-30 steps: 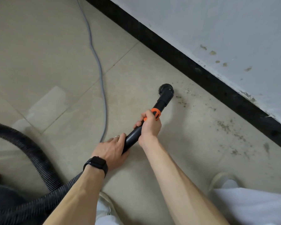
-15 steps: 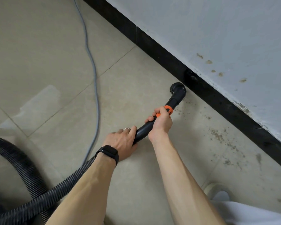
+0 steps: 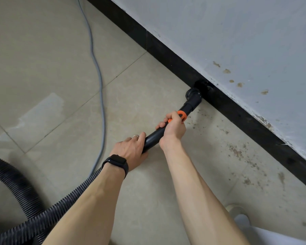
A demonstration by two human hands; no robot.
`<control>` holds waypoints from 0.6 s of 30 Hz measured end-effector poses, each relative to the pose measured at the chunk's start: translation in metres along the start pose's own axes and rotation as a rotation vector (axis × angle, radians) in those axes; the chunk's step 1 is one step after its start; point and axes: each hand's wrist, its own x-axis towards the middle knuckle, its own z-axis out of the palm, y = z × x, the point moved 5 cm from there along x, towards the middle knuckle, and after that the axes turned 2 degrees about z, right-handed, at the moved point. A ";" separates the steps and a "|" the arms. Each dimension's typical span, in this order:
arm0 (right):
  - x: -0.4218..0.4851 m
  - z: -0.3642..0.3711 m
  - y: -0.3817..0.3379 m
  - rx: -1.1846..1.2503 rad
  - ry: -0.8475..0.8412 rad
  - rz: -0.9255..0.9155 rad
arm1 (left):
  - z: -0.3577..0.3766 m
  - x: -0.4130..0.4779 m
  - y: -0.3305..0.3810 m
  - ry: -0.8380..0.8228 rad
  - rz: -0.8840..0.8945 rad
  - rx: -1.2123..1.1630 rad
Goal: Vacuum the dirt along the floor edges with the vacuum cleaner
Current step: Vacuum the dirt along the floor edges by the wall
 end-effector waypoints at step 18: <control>-0.058 0.038 0.104 -0.149 -0.197 0.077 | -0.004 -0.113 -0.091 -0.192 -0.238 0.032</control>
